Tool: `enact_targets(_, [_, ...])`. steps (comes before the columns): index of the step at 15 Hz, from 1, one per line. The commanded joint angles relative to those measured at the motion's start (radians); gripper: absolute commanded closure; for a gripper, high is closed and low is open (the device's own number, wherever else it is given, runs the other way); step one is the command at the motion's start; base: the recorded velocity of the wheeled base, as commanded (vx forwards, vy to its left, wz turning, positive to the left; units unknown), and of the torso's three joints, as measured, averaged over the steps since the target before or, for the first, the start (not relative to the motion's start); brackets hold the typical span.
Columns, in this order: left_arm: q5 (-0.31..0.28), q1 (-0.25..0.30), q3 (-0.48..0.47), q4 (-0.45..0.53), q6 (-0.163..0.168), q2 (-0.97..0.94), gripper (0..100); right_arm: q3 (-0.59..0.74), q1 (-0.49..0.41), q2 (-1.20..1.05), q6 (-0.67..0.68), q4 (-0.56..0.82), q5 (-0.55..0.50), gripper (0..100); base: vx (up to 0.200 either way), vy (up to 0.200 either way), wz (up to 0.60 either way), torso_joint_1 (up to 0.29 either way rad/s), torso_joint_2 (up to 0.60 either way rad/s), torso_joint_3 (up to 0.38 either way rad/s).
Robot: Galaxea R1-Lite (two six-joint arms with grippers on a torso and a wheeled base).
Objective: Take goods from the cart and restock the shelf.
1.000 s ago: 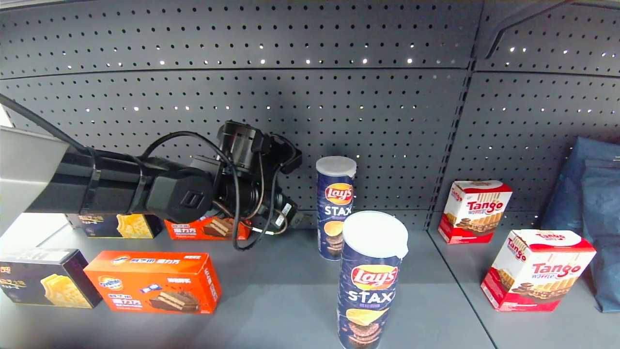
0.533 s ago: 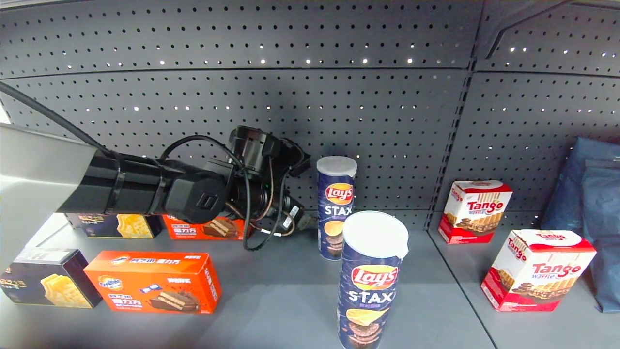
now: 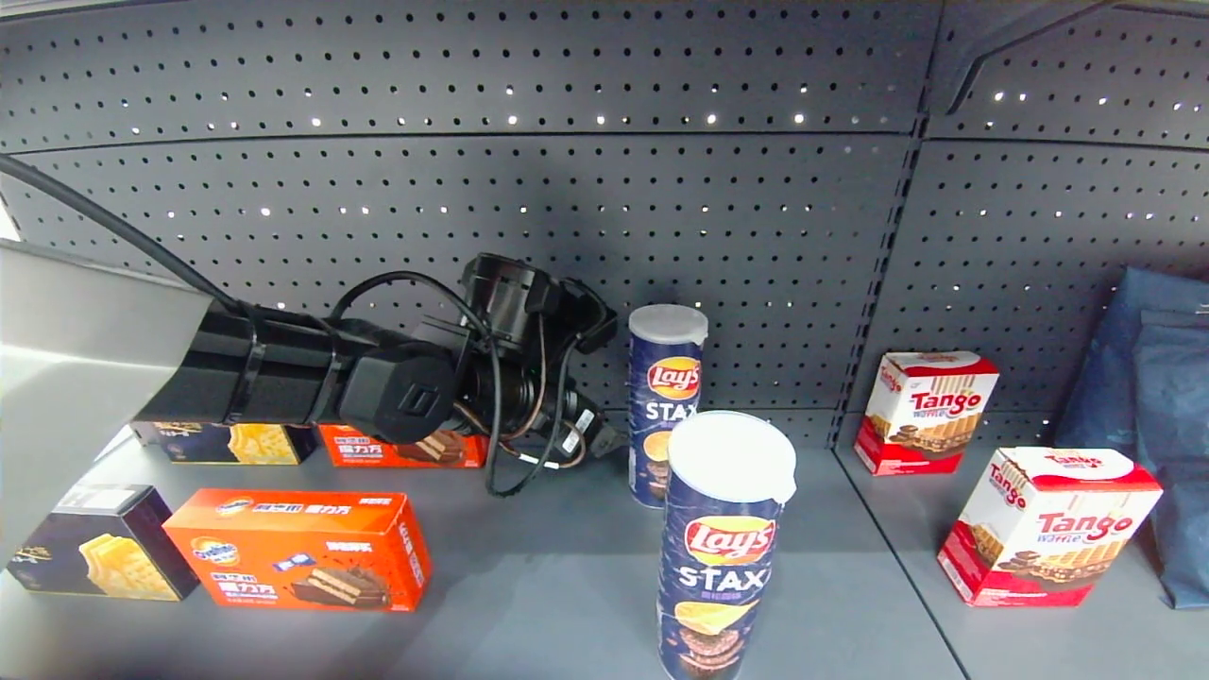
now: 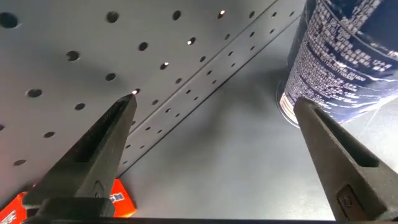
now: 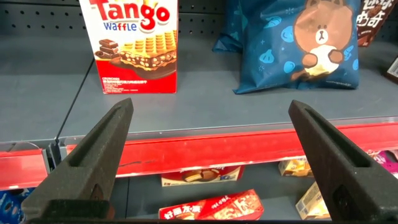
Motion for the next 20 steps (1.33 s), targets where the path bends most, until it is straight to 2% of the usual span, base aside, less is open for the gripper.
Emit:
enact_targets(1, [0.0, -0.001, -0.004, -0.001, 0.0, 0.007, 0, 0.0, 0.001, 0.001, -0.001, 0.001, 0.001, 0, 0.0, 0.0, 0.0, 0.0, 0.0, 0.0])
enact_targets(6, [0.001, 0.001, 0.002, -0.001, 0.0, -0.016, 0, 0.0, 0.001, 0.001, 0.001, -0.001, 0.004, 0, 0.0, 0.0, 0.0, 0.0, 0.0, 0.0])
enact_targets(12, [0.017, 0.096, 0.132, 0.001, 0.011, -0.344, 0, -0.017, 0.002, 0.003, -0.002, 0.002, 0.062, 0, 0.0, 0.0, 0.0, 0.0, 0.0, 0.0])
enact_targets(15, [0.021, 0.113, 0.295, 0.001, 0.009, -0.539, 0, -0.454, 0.048, 0.311, 0.005, 0.076, 0.129, 0, 0.0, 0.0, 0.0, 0.0, 0.0, 0.0])
enact_targets(16, [0.023, 0.114, 0.339, -0.002, 0.003, -0.579, 0, -0.551, 0.068, 0.396, -0.001, 0.079, 0.169, 0, 0.0, 0.0, 0.0, 0.0, 0.0, 0.0])
enact_targets(18, [0.023, 0.133, 0.407, -0.002, 0.003, -0.648, 0, -0.655, 0.094, 0.517, -0.041, 0.079, 0.212, 0, 0.0, 0.0, 0.0, 0.0, 0.0, 0.0])
enact_targets(19, [0.023, 0.145, 0.442, -0.001, 0.008, -0.683, 0, -0.67, 0.133, 0.566, -0.067, 0.079, 0.218, 0, 0.0, 0.0, 0.0, 0.0, 0.0, 0.0])
enact_targets(20, [0.021, 0.159, 0.493, -0.002, 0.004, -0.729, 0, -0.664, 0.217, 0.609, -0.076, 0.079, 0.212, 0, 0.0, 0.0, 0.0, 0.0, 0.0, 0.0])
